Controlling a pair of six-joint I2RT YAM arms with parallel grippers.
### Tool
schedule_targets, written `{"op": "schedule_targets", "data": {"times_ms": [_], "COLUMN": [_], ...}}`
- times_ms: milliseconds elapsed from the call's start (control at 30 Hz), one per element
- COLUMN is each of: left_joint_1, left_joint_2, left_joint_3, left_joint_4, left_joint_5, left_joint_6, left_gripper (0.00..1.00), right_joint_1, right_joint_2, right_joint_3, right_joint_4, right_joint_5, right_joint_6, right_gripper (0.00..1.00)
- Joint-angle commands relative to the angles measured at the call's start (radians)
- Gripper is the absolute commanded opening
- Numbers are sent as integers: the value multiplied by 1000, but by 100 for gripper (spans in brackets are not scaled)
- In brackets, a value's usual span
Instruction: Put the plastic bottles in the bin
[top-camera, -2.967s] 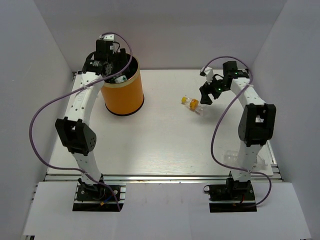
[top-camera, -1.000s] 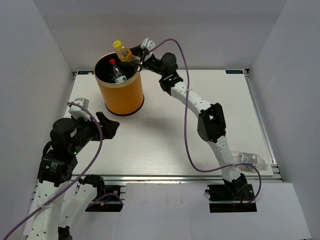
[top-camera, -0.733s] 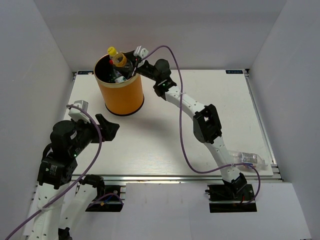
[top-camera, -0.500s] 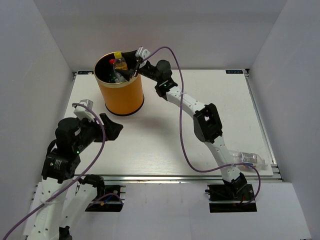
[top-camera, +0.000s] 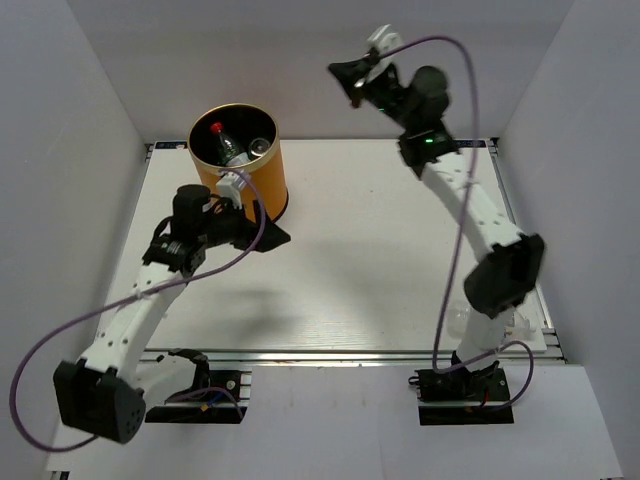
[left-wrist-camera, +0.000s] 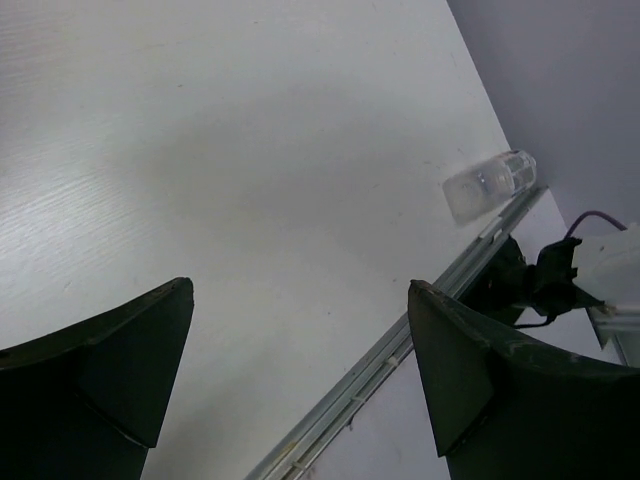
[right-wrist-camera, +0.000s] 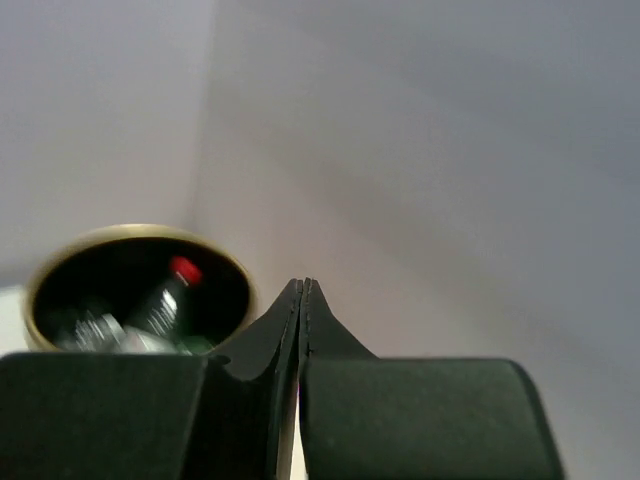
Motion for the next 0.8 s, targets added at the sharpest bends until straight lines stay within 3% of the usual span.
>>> {"op": "schedule_targets", "data": {"times_ms": [0, 33, 67, 100, 133, 233, 267, 333, 367, 500, 633, 767], "left_joint_1": [-39, -62, -76, -88, -114, -160, -171, -199, -208, -231, -253, -273], "left_joint_2": [112, 145, 177, 206, 260, 344, 363, 394, 418, 455, 464, 412], "left_joint_3": [19, 28, 42, 42, 54, 64, 64, 76, 76, 98, 108, 38], "left_joint_4": [193, 212, 247, 264, 278, 333, 342, 353, 353, 362, 341, 351], "left_joint_5": [116, 132, 132, 142, 143, 152, 152, 152, 140, 139, 120, 87], "left_joint_6": [36, 36, 45, 45, 45, 45, 33, 33, 33, 42, 65, 76], "left_gripper": [96, 93, 89, 83, 79, 75, 75, 95, 100, 100, 100, 100], "right_joint_1": [-84, -130, -144, -173, -183, -233, -239, -291, -304, -400, -485, -589], "right_joint_2": [-193, -246, -272, -341, -367, -462, -475, -528, -542, -659, -787, -801], "right_joint_3": [-135, -157, -217, -234, -252, -326, -356, -392, -409, -516, -654, -714], "right_joint_4": [-324, -382, -562, -622, -727, -974, -1068, -1183, -1273, -1516, -1621, -1722], "right_joint_5": [-11, -22, -31, -32, -32, 40, 79, 97, 88, 87, 168, 229], "right_joint_6": [-125, -177, -241, -271, -336, -478, -506, -599, -630, -979, -1307, -1399], "right_gripper": [0, 0, 8, 24, 65, 89, 90, 90, 90, 90, 90, 90]}}
